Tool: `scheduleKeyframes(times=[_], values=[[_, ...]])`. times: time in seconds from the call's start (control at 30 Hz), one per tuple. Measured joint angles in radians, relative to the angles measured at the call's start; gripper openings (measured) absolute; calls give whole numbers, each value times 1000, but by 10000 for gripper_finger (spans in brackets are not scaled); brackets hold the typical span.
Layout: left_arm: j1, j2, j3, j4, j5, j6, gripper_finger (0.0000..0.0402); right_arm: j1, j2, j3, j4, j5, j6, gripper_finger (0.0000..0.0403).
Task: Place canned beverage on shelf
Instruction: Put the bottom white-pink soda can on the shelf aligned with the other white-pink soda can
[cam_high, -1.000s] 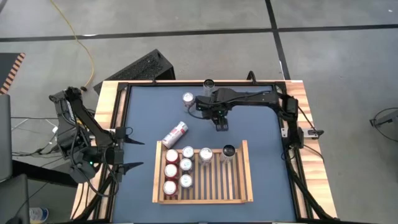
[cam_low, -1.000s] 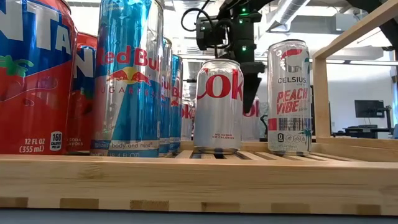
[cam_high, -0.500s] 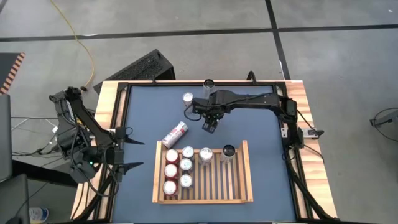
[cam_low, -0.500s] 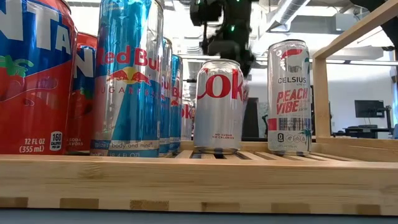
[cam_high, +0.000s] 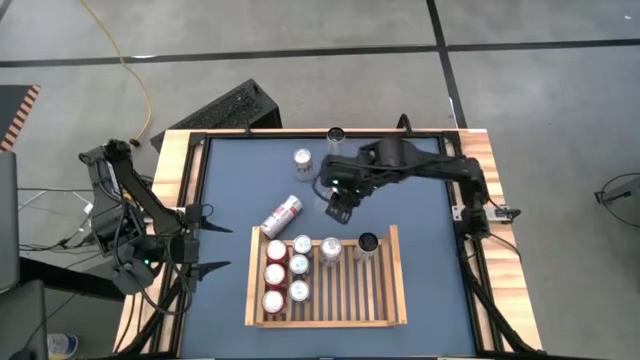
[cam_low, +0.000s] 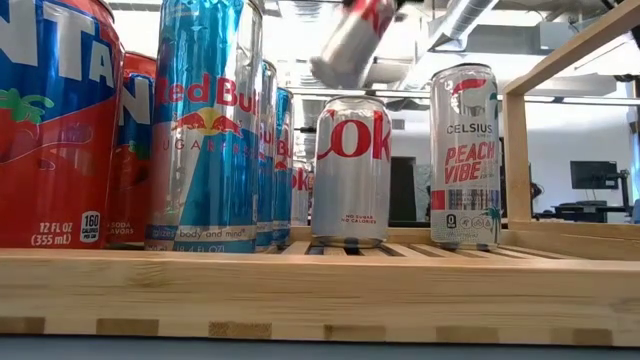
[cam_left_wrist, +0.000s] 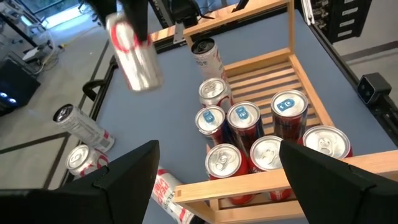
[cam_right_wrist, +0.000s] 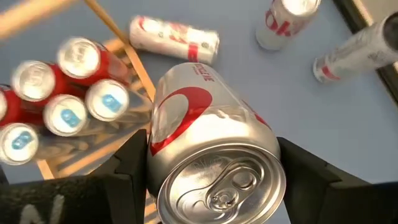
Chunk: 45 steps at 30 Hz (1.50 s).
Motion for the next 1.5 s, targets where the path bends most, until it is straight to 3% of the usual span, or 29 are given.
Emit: scheduleKeyframes(times=[0.3,0.67,0.87,1.2,1.5], values=[[0,0,0,0,3,-28,320,224,-43,10,2,4,137,246],[0,1,0,-1,-1,-16,320,477,24,-5,15,21,287,246],[0,0,0,0,-2,12,320,476,108,-10,18,41,346,246],[0,1,0,-1,-3,18,320,451,266,10,12,-49,289,246],[0,1,0,-1,-3,18,320,423,282,-6,22,-35,297,246]])
